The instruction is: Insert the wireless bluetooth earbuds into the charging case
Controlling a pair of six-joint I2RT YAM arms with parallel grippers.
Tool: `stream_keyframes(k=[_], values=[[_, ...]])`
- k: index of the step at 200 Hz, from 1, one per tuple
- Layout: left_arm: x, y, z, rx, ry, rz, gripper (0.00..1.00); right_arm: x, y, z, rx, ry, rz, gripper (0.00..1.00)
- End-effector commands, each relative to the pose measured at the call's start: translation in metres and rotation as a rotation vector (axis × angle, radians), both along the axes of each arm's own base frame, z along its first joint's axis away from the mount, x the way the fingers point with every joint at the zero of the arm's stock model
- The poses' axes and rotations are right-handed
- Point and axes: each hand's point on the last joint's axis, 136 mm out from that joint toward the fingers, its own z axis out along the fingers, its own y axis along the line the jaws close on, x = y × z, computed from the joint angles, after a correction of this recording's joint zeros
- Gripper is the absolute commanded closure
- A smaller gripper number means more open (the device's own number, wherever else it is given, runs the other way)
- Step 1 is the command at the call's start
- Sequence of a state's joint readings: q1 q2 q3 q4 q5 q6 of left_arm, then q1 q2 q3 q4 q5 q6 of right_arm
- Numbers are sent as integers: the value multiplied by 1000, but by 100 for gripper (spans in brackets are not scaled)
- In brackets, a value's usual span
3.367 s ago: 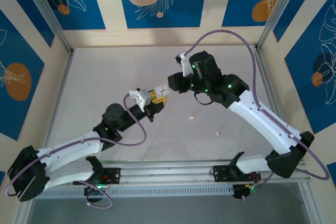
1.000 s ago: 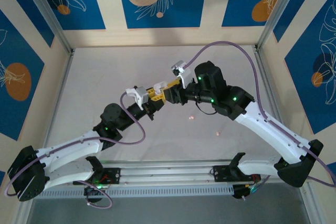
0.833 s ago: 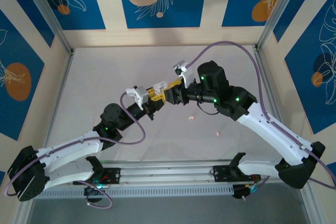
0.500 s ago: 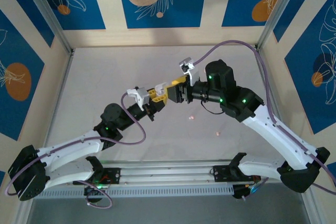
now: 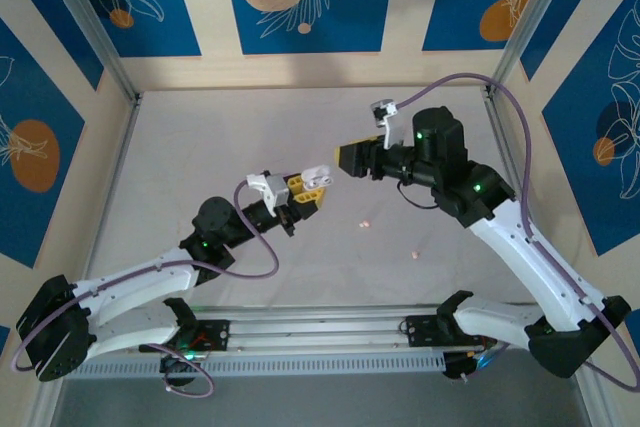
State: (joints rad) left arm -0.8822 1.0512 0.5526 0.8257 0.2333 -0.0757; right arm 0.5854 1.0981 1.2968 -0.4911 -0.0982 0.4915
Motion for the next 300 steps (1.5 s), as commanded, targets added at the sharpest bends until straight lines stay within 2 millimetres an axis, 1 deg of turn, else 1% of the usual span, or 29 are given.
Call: stream_keyframes(k=[1, 19, 44, 86, 109, 146, 168, 240, 300], values=[[-13, -8, 9, 6, -65, -78, 77, -2, 0, -2, 81, 166, 32, 46], [-16, -12, 8, 20, -68, -106, 77, -3, 3, -3, 115, 230, 67, 44], [-19, -18, 7, 34, -81, -136, 77, -8, 8, -3, 125, 271, 116, 42], [-16, -23, 10, 43, -97, -142, 77, -15, 16, -13, 85, 378, 200, 41], [-14, -26, 9, 46, -94, -145, 77, -16, 19, -19, 69, 408, 220, 40], [-13, -27, 10, 56, -98, -140, 77, -19, 21, -22, 58, 409, 249, 41], [-12, -25, 11, 55, -97, -130, 77, -24, 22, -21, 49, 401, 279, 42], [-8, -22, 17, 17, -96, -96, 76, -38, 19, -38, -34, 427, 302, 45], [-3, -17, 17, 1, -86, -58, 77, -49, 13, -38, -37, 419, 310, 48]])
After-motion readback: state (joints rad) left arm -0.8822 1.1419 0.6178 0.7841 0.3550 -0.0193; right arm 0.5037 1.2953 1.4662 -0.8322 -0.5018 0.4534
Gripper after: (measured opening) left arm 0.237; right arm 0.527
